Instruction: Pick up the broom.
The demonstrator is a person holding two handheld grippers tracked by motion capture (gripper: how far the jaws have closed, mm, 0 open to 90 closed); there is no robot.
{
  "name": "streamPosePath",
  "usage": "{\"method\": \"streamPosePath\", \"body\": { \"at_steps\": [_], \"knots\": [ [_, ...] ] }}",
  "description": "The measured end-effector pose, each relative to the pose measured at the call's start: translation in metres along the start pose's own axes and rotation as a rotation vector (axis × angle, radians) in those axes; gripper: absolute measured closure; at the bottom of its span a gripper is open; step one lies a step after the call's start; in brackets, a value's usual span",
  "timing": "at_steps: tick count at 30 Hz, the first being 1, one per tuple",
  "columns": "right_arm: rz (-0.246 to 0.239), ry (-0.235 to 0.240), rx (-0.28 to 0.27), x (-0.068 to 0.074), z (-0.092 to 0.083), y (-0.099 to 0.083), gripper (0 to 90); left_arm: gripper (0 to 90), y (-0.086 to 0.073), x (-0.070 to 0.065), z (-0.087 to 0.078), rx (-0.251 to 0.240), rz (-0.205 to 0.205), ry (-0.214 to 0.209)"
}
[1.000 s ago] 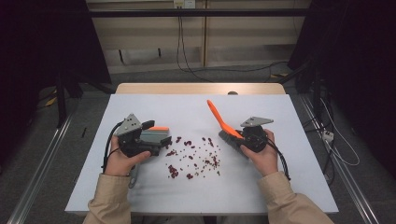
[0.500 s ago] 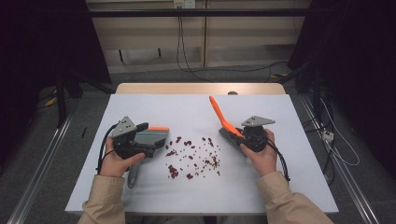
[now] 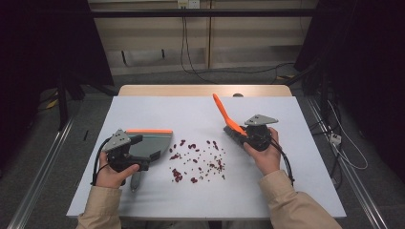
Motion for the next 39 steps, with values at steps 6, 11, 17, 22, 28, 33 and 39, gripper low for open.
{"method": "streamPosePath", "body": {
  "at_steps": [6, 11, 17, 22, 28, 33, 39],
  "knots": [
    [0.003, 0.004, -0.002, 0.0, 0.007, 0.004, 71.2, 4.0, -0.01, 0.002, -0.003, 0.01, -0.002, -0.006],
    [-0.013, 0.009, 0.003, 0.005, 0.014, 0.005, 71.2, 4.0, -0.015, 0.0, -0.002, 0.029, 0.012, -0.018],
    [-0.034, 0.003, 0.009, 0.01, 0.021, 0.008, 71.2, 4.1, -0.014, -0.004, -0.001, 0.013, 0.019, -0.037],
    [-0.066, -0.001, 0.026, 0.015, 0.027, 0.012, 71.2, 4.2, -0.015, -0.003, -0.001, 0.017, 0.014, -0.037],
    [-0.123, -0.006, 0.025, 0.027, 0.029, 0.013, 71.2, 4.2, -0.016, -0.002, -0.002, 0.014, 0.011, -0.038],
    [-0.11, 0.011, 0.028, 0.028, 0.029, 0.012, 71.1, 4.2, -0.016, -0.002, -0.003, 0.012, 0.011, -0.038],
    [-0.114, 0.024, 0.021, 0.032, 0.03, 0.012, 71.1, 4.2, -0.015, -0.001, -0.004, 0.004, 0.004, -0.042]
  ]
}}
Point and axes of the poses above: each handheld gripper's, and its own axes: z roughly forward along the jaws, y roughly out of its top, x roughly to its left, the point moved 10 cm from there along z, roughly forward along the jaws, and after that the axes turned 14 degrees about x, right-handed, at the moved point
